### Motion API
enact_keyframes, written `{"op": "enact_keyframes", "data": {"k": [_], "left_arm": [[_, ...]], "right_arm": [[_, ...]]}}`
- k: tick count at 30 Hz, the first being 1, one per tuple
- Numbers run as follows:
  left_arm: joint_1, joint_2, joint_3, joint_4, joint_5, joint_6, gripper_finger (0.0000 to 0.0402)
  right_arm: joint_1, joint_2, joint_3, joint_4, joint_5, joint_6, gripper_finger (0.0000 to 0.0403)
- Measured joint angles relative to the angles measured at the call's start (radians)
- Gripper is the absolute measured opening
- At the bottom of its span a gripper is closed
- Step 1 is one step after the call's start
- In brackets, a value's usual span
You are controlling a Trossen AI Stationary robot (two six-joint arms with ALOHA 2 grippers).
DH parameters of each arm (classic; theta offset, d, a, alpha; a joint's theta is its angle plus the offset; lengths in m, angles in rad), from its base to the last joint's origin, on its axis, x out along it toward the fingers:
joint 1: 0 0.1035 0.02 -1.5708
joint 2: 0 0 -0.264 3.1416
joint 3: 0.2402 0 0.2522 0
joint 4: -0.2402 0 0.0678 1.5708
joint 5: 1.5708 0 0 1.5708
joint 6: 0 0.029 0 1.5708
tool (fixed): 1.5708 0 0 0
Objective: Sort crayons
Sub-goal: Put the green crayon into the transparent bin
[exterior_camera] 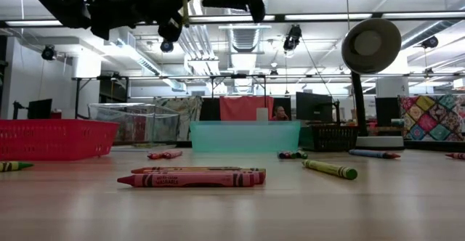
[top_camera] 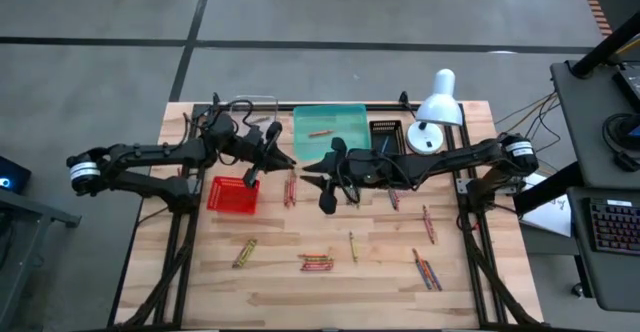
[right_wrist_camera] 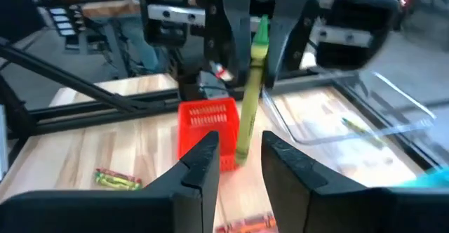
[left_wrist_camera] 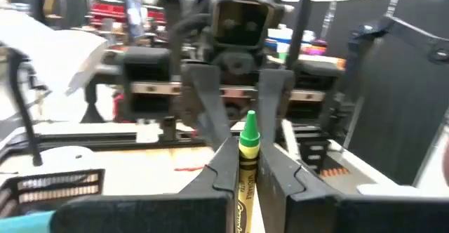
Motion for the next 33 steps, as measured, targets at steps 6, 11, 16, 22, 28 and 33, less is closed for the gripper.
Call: {"op": "enact_keyframes", "data": {"k": [6,11,16,22,28,33], "left_arm": [[0.122,-0.005,0.150,-0.364,-0.028,0.097,0.0006],[0.208,0.040,0.394,-0.953,-0.357,0.353,0.0005],[0.257,0.132,0.569,-1.297,-0.742,0.459,0.0005],[0.330,0.266,0.652,-1.453,-0.797,0.522,0.0005],[0.389,0.401,0.671,-1.504,-0.806,0.588,0.0005],[0.415,0.479,0.671,-1.506,-0.806,0.618,0.0005]], "right_arm": [[0.000,-0.021,0.006,-0.106,0.022,0.055,0.0099],[0.000,-0.022,0.003,-0.121,0.023,0.056,0.0094],[0.000,-0.018,0.001,-0.123,0.023,0.052,0.0096],[0.000,-0.017,0.000,-0.150,0.023,0.052,0.0102],[0.000,-0.017,-0.001,-0.183,0.023,0.053,0.0097],[0.000,-0.017,-0.001,-0.189,0.024,0.053,0.0093]]}}
